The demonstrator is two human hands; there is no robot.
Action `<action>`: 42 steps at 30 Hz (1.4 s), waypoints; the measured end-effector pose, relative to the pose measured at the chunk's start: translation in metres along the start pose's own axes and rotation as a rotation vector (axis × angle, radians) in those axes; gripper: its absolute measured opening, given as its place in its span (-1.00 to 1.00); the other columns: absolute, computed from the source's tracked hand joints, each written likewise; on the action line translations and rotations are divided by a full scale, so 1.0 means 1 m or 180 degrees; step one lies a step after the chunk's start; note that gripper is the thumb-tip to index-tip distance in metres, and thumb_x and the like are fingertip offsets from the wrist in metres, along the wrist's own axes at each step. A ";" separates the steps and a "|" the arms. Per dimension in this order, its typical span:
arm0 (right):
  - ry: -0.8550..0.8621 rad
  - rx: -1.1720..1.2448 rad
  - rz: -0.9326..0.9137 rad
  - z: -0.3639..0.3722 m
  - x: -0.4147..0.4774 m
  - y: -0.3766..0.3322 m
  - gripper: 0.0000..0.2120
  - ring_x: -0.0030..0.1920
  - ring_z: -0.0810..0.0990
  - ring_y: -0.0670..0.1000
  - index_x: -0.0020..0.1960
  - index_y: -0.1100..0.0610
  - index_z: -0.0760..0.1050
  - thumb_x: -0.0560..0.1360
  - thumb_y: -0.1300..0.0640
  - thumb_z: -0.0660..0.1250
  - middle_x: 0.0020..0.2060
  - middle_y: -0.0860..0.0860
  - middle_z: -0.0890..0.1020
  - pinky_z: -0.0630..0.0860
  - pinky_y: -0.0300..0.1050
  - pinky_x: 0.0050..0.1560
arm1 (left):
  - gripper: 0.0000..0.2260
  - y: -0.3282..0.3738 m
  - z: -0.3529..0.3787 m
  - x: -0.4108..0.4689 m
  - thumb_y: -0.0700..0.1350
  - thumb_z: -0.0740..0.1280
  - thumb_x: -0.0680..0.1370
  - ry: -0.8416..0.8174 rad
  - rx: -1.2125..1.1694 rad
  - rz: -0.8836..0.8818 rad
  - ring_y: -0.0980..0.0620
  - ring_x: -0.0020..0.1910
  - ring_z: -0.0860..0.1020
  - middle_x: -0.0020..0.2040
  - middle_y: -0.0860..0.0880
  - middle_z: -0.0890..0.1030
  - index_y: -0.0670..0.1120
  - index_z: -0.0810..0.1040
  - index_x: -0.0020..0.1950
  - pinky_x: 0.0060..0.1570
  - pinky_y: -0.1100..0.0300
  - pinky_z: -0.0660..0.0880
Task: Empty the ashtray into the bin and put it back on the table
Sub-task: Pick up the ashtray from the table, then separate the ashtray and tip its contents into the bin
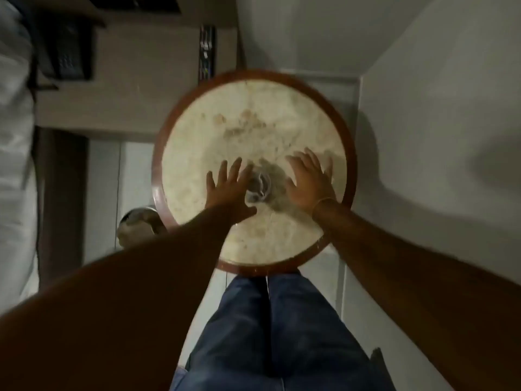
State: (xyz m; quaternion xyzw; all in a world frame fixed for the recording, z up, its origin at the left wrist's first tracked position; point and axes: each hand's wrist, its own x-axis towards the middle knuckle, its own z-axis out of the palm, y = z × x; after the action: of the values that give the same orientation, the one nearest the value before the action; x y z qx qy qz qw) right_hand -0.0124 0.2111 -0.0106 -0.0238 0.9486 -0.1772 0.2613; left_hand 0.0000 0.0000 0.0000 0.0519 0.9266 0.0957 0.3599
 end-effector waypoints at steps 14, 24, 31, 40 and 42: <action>0.0646 0.2009 0.0786 0.074 0.003 0.009 -0.74 0.31 0.66 0.13 0.33 0.26 0.65 0.70 0.37 0.30 0.29 0.19 0.72 0.58 0.00 0.38 | -0.07 0.011 0.065 0.058 0.13 0.57 0.44 0.0433 -0.0115 0.0022 -0.33 0.61 0.20 0.69 -0.19 0.19 0.06 0.17 0.70 0.42 -0.35 0.43; -0.1725 0.5064 0.1820 0.072 0.007 -0.021 -0.44 0.35 0.73 0.05 0.38 0.00 0.68 0.76 -0.34 0.11 0.33 0.08 0.76 0.54 0.07 0.50 | -0.14 0.026 0.048 -0.015 0.18 0.48 0.44 0.0915 -0.1401 0.0116 -0.30 0.54 0.30 0.63 -0.21 0.29 -0.01 0.25 0.68 0.33 -0.20 0.53; -0.2866 0.4773 0.1793 0.087 0.006 -0.054 -0.35 0.24 0.79 0.11 0.37 0.05 0.72 0.55 -0.43 0.45 0.26 0.10 0.79 0.73 0.08 0.19 | -0.11 -0.006 0.051 -0.092 0.11 0.55 0.50 0.1050 -0.1878 -0.0190 -0.22 0.65 0.24 0.69 -0.16 0.22 0.04 0.16 0.72 0.51 -0.17 0.43; -0.2881 0.3547 0.1461 0.117 0.023 -0.158 -0.26 0.08 0.77 0.13 0.32 0.14 0.75 0.65 -0.44 0.15 0.13 0.15 0.80 0.75 0.02 0.06 | -0.11 -0.059 0.119 -0.170 0.25 0.55 0.42 0.1779 -0.3345 -0.1382 0.19 0.55 0.34 0.60 0.24 0.27 0.36 0.14 0.64 0.39 0.29 0.43; -0.2621 0.3304 0.1226 0.124 0.021 -0.193 -0.37 -0.14 0.81 0.07 0.03 -0.01 0.84 0.67 -0.41 0.15 -0.11 0.08 0.83 0.74 -0.09 -0.22 | -0.14 -0.064 0.143 -0.182 0.29 0.53 0.43 0.1799 -0.3494 -0.1608 0.15 0.56 0.36 0.58 0.25 0.29 0.34 0.16 0.64 0.44 0.21 0.45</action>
State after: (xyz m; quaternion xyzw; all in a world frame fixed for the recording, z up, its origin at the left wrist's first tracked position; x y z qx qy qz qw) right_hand 0.0223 -0.0122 -0.0530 0.2079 0.5517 -0.5354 0.6048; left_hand 0.2287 -0.0726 0.0024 -0.3845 0.7859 0.4761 0.0888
